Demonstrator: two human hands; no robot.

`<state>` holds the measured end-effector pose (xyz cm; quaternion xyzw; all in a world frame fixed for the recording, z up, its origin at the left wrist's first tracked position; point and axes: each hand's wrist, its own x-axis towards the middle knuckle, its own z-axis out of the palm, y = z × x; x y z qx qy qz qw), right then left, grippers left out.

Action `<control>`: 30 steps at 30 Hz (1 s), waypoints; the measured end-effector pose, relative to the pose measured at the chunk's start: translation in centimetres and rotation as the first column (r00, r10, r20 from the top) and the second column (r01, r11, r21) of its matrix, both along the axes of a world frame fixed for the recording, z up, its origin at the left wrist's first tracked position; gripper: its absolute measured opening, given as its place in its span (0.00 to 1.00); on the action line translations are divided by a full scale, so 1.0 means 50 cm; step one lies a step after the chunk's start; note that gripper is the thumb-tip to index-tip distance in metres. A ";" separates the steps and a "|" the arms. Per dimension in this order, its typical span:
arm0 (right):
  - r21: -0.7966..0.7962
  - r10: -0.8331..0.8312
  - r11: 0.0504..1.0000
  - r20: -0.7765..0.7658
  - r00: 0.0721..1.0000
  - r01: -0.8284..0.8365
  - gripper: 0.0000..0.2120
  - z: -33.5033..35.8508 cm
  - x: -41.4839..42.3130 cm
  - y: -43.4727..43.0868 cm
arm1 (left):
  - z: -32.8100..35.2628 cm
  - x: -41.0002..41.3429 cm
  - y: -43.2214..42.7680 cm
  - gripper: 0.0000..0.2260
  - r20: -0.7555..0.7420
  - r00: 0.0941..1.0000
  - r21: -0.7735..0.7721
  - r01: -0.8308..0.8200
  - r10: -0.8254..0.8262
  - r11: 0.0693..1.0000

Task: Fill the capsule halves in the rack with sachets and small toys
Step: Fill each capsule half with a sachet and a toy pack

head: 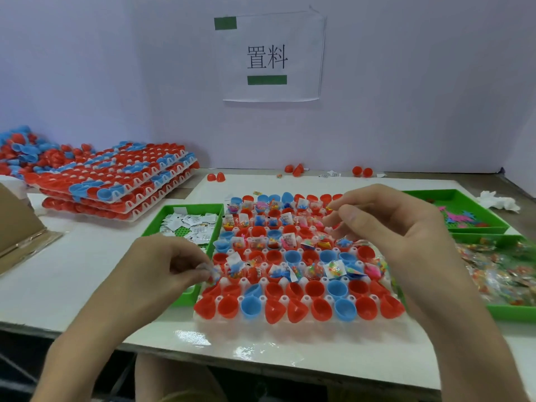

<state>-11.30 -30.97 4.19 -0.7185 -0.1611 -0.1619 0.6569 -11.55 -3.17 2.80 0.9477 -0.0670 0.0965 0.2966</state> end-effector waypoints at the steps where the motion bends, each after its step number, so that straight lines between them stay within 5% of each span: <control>1: -0.003 0.003 1.000 -0.002 1.000 -0.003 0.06 -0.002 0.001 -0.001 | -0.004 0.002 0.001 0.10 -0.012 1.000 0.040 0.010 -0.009 0.999; 6: -0.023 0.021 1.000 -0.006 1.000 -0.021 0.05 -0.005 0.002 -0.005 | -0.019 0.004 0.006 0.11 -0.049 0.999 0.184 0.016 -0.007 0.983; 30: -0.041 0.035 0.999 0.002 0.999 -0.035 0.05 -0.010 0.008 -0.003 | -0.064 0.010 0.004 0.06 -0.126 0.991 0.330 0.005 0.039 0.944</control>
